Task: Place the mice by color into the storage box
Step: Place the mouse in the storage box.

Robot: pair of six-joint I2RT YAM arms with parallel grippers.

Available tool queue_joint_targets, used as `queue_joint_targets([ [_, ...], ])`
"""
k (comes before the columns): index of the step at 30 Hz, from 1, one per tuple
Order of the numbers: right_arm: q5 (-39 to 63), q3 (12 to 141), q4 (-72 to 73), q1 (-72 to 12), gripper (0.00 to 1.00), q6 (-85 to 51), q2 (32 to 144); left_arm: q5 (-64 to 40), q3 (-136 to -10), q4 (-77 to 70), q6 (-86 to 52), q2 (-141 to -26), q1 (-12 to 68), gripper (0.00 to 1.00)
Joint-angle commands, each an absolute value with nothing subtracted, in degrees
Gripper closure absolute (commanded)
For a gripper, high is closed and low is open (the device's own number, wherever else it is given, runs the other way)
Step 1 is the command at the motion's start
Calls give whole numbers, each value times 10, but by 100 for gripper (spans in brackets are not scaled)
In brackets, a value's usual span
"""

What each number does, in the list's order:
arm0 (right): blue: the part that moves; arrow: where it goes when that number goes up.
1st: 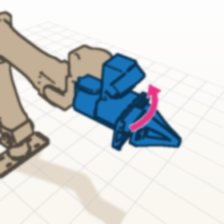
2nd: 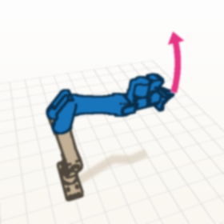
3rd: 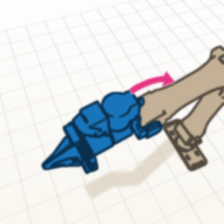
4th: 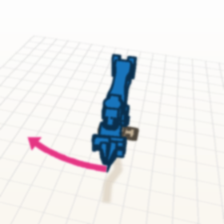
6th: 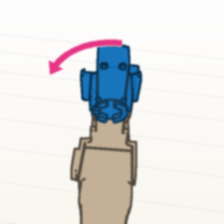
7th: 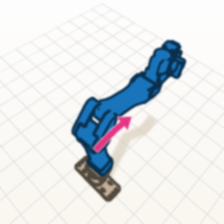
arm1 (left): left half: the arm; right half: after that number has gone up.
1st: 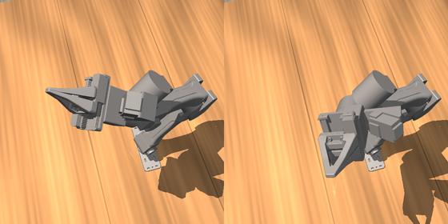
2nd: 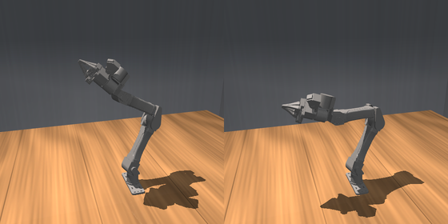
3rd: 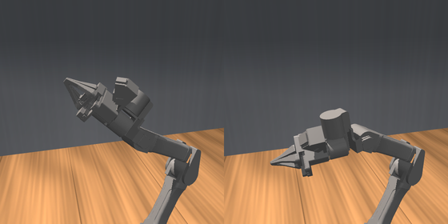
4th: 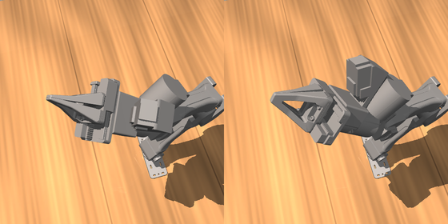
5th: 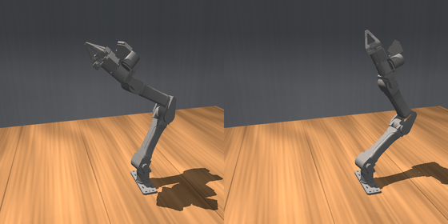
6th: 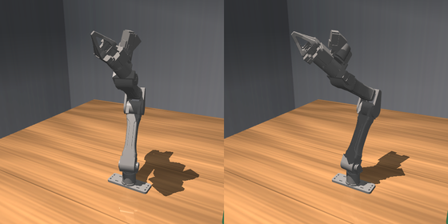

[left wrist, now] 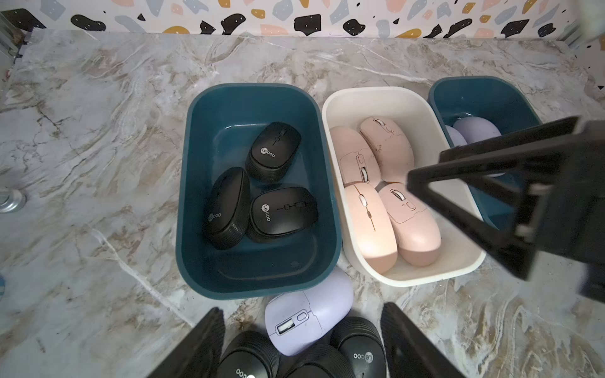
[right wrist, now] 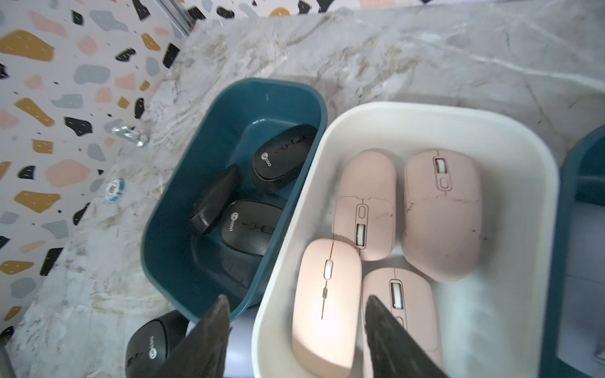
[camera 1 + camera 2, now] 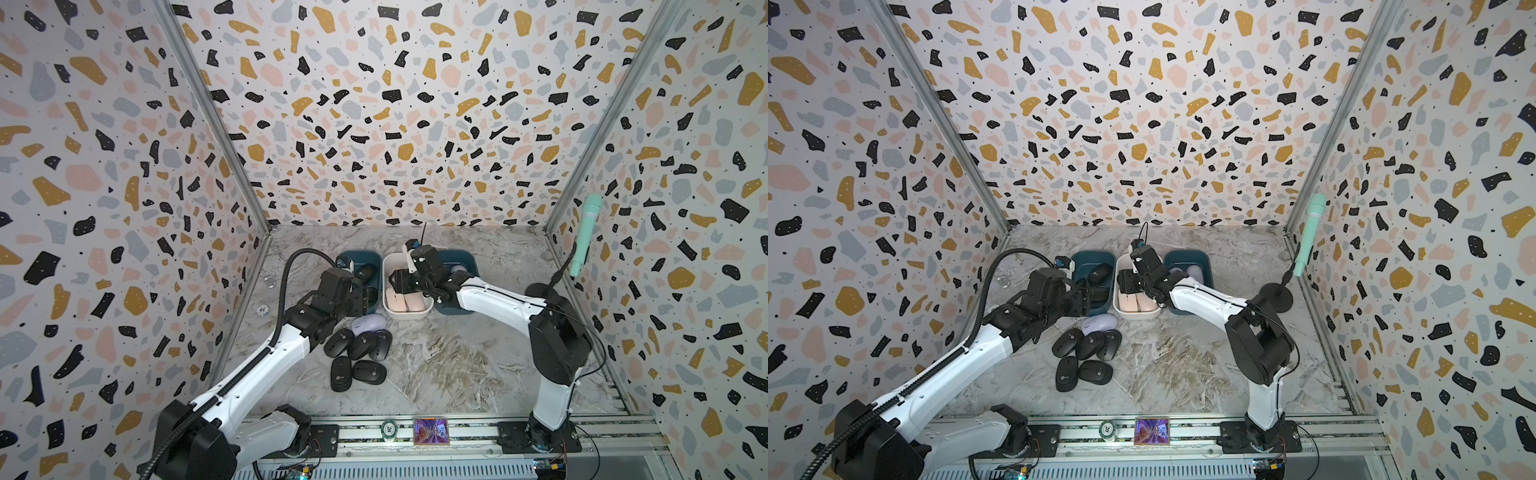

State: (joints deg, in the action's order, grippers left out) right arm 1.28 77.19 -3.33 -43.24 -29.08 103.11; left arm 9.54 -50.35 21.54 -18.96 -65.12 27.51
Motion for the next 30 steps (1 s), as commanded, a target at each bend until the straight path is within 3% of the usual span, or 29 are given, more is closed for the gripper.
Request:
queue_joint_targets([
  [1,-6,725,-24,-435,34,-292,976,98,-484,231,-196,-635,278,25],
  [9,-29,642,-24,-432,33,-297,903,91,-400,261,-256,-585,287,27],
  [22,-7,630,-7,-427,33,-295,897,118,-319,244,-425,-551,401,29],
  [30,6,620,-6,-419,33,-294,890,123,-306,179,-408,-596,404,29],
])
